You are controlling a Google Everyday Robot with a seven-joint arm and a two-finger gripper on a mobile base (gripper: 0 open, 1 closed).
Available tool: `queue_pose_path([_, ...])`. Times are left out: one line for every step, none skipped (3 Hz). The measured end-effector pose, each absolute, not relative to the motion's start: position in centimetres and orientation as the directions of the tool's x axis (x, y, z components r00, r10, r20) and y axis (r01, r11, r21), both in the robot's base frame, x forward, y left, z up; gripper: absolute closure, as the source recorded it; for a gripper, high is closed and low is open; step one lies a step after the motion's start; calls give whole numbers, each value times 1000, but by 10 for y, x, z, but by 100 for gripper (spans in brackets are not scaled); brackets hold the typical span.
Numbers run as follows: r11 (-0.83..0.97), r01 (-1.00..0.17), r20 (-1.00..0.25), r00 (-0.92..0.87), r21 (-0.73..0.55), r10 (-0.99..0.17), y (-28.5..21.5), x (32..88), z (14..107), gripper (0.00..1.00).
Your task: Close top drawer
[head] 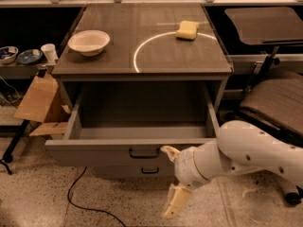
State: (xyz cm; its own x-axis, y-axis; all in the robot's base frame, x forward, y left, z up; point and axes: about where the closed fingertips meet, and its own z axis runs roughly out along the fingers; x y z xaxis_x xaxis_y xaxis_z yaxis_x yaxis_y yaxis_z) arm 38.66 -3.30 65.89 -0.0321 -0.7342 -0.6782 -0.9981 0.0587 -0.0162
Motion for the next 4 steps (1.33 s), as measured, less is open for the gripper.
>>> queue_pose_path([81,-996,-683,-41,-26,-729,-9,410,664,0])
queue_pose_path([103,-994,-687,-56,-27,-724,12,428,669,0])
queue_pose_path([157,-987,-690,-100,-21,-717,10,442,668,0])
queue_pose_path([194,-981,-691,-130,-14,-711,2,447,667,0])
